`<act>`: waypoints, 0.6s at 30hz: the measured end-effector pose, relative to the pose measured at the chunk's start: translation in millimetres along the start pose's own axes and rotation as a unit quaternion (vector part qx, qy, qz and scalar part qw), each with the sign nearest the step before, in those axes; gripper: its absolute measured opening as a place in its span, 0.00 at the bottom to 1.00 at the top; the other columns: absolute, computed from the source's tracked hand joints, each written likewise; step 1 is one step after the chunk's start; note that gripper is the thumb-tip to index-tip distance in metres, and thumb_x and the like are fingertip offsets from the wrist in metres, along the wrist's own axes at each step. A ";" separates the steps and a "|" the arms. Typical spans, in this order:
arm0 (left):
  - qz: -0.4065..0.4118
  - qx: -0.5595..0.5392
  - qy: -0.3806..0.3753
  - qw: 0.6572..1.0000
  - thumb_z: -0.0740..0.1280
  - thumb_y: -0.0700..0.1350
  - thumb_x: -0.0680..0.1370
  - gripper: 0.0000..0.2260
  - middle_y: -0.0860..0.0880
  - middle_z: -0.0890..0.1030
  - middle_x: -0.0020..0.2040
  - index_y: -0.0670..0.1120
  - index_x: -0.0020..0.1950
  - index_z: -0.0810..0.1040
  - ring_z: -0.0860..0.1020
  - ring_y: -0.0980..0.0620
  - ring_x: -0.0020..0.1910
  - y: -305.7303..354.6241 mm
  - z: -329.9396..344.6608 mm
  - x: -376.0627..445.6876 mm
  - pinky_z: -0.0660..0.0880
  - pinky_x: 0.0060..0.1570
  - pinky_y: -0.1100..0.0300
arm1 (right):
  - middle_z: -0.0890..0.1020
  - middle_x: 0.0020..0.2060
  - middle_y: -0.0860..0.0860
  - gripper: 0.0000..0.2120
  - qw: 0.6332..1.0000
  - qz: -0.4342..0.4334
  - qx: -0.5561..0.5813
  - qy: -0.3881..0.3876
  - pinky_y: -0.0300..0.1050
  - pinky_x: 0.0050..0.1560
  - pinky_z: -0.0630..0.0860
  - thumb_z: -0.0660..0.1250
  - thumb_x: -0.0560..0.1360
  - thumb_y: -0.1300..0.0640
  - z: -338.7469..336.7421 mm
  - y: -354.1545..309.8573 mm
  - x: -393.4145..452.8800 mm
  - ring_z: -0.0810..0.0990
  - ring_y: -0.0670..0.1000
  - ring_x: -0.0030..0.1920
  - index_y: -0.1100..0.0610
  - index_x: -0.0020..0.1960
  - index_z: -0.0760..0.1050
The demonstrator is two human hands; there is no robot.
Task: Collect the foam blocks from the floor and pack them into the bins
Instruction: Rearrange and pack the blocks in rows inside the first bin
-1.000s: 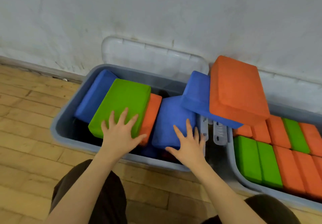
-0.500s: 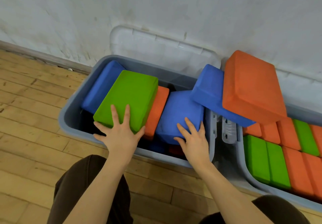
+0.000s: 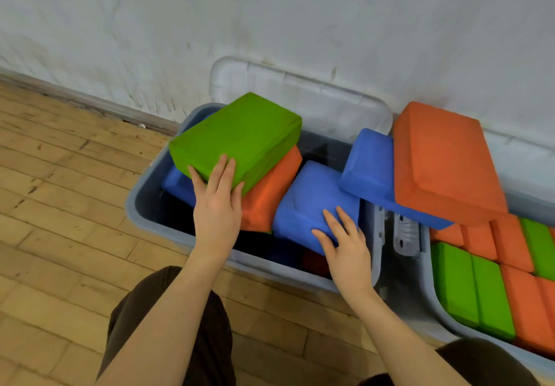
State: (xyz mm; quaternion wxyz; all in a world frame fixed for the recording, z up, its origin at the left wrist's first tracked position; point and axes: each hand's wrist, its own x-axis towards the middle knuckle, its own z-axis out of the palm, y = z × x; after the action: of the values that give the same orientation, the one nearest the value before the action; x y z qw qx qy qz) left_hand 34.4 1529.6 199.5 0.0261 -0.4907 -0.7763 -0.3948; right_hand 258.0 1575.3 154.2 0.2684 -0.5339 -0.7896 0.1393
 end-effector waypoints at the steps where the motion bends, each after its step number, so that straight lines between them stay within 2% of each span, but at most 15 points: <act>1: 0.001 -0.003 0.004 1.000 0.56 0.50 0.78 0.21 0.44 0.72 0.68 0.40 0.67 0.72 0.56 0.25 0.70 3.5 -2.6 2.6 0.54 0.66 0.43 | 0.72 0.68 0.52 0.24 1.000 0.013 0.025 0.003 0.56 0.48 0.79 0.61 0.74 0.41 -1.8 -4.6 0.7 0.75 0.63 0.60 0.49 0.66 0.74; 5: 0.005 -0.021 -0.008 1.000 0.56 0.50 0.77 0.22 0.45 0.72 0.68 0.41 0.67 0.73 0.57 0.25 0.69 17.6 -17.3 3.3 0.71 0.53 0.35 | 0.68 0.71 0.48 0.29 0.991 0.073 0.108 0.013 0.54 0.57 0.76 0.55 0.72 0.35 -10.2 -28.5 0.5 0.72 0.54 0.66 0.46 0.69 0.70; 7: 0.024 -0.019 -0.004 1.000 0.56 0.50 0.77 0.22 0.44 0.73 0.67 0.41 0.66 0.74 0.58 0.25 0.68 20.6 -23.4 1.4 0.72 0.52 0.35 | 0.68 0.71 0.48 0.27 0.987 0.089 0.132 0.021 0.54 0.59 0.75 0.58 0.73 0.37 -14.5 -38.5 -0.7 0.71 0.53 0.66 0.46 0.69 0.70; 10: 0.050 -0.010 0.012 0.999 0.57 0.50 0.77 0.21 0.44 0.75 0.66 0.40 0.65 0.75 0.60 0.24 0.67 20.2 -30.0 0.9 0.70 0.54 0.35 | 0.68 0.71 0.48 0.23 0.983 0.103 0.146 0.032 0.55 0.60 0.73 0.63 0.75 0.43 -20.0 -51.2 -2.0 0.71 0.52 0.66 0.47 0.69 0.71; 14: 0.058 -0.006 0.026 0.998 0.58 0.50 0.78 0.20 0.45 0.74 0.67 0.42 0.66 0.75 0.59 0.25 0.68 14.6 -41.0 4.5 0.68 0.59 0.35 | 0.68 0.70 0.48 0.22 0.977 0.100 0.180 0.060 0.44 0.59 0.71 0.64 0.76 0.46 -24.1 -72.4 -1.8 0.69 0.48 0.67 0.48 0.68 0.71; 16: 0.057 -0.001 0.038 0.998 0.58 0.50 0.78 0.20 0.46 0.74 0.67 0.42 0.66 0.75 0.60 0.26 0.68 11.7 -49.0 4.4 0.71 0.56 0.36 | 0.68 0.70 0.47 0.21 0.973 0.098 0.194 0.072 0.40 0.58 0.69 0.65 0.76 0.46 -22.8 -85.3 -0.9 0.69 0.47 0.68 0.48 0.68 0.72; 18: 0.052 -0.006 0.057 0.997 0.57 0.50 0.78 0.20 0.46 0.75 0.66 0.42 0.65 0.75 0.60 0.26 0.68 9.3 -60.0 4.2 0.71 0.54 0.36 | 0.68 0.71 0.46 0.21 0.975 0.080 0.192 0.073 0.43 0.60 0.71 0.65 0.75 0.46 -20.1 -98.7 1.9 0.68 0.49 0.69 0.47 0.67 0.72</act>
State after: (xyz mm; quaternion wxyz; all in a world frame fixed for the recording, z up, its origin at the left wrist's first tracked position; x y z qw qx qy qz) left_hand 18.8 1496.4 248.0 0.0880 -0.5068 -0.7449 -0.4249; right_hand 193.1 1537.2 221.1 0.4110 -0.5426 -0.6812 0.2696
